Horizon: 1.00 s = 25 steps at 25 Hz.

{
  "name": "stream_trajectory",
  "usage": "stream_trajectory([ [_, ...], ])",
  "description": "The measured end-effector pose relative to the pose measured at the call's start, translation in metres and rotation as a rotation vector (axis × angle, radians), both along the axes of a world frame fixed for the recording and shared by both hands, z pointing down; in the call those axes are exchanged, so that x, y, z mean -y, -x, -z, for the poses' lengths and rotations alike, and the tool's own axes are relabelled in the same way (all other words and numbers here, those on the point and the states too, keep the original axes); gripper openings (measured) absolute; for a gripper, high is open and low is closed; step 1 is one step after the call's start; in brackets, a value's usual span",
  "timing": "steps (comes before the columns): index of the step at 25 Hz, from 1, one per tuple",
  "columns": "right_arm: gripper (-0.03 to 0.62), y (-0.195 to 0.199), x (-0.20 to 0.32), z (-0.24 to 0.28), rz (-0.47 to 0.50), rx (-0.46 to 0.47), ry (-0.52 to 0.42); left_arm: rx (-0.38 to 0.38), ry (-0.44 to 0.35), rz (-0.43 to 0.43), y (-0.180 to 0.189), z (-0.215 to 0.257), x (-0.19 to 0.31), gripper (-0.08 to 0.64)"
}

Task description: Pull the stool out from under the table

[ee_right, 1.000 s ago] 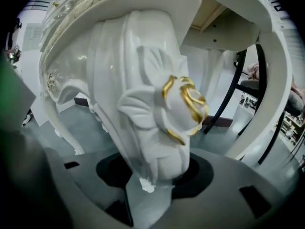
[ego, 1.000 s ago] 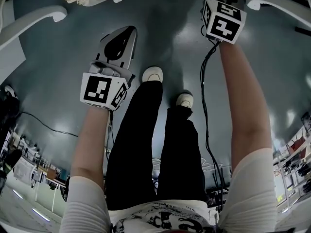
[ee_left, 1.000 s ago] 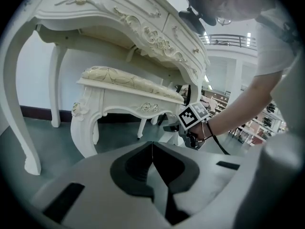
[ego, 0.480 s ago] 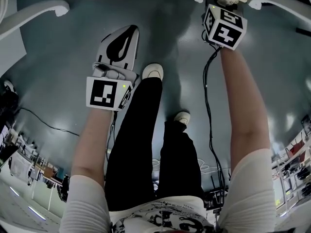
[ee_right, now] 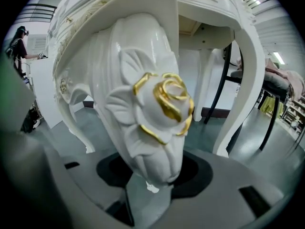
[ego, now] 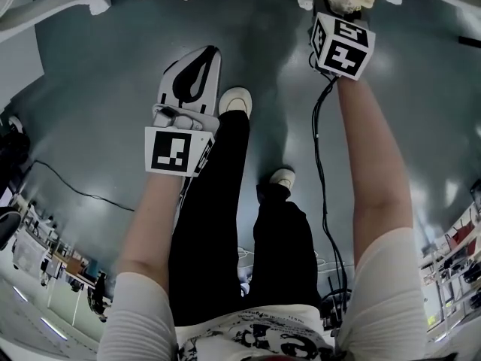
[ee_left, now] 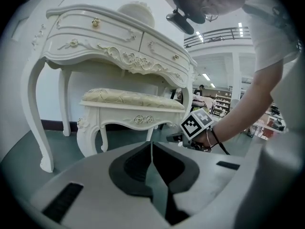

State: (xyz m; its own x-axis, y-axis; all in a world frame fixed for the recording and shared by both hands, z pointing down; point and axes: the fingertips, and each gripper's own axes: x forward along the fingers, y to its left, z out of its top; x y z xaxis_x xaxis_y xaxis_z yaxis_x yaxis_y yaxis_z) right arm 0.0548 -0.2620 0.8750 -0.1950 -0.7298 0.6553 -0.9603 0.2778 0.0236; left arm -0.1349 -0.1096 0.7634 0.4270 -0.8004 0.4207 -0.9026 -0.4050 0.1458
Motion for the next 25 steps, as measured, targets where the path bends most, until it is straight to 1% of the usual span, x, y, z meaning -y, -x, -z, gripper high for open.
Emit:
stream_trajectory([
  [6, 0.218, -0.011, -0.033, -0.005, 0.042, 0.0, 0.015, -0.005, -0.004, 0.006, -0.017, 0.001, -0.026, 0.021],
  [11, 0.218, -0.013, -0.069, -0.003, 0.065, 0.001, 0.039, 0.002, -0.025, 0.042, -0.023, 0.011, -0.047, 0.021],
  [15, 0.218, -0.021, -0.102, -0.009, 0.084, -0.011, 0.076, -0.016, -0.032, 0.062, -0.033, 0.016, -0.066, 0.021],
  [18, 0.218, -0.023, -0.128, -0.01, 0.111, -0.022, 0.101, -0.036, -0.031, 0.07, -0.036, 0.02, -0.089, 0.021],
  [21, 0.219, -0.029, -0.152, -0.013, 0.135, -0.025, 0.112, -0.036, -0.019, 0.071, -0.04, 0.016, -0.114, 0.021],
  [25, 0.219, -0.041, -0.204, -0.014, 0.17, -0.035, 0.12, -0.028, 0.001, 0.065, -0.049, 0.011, -0.171, 0.021],
])
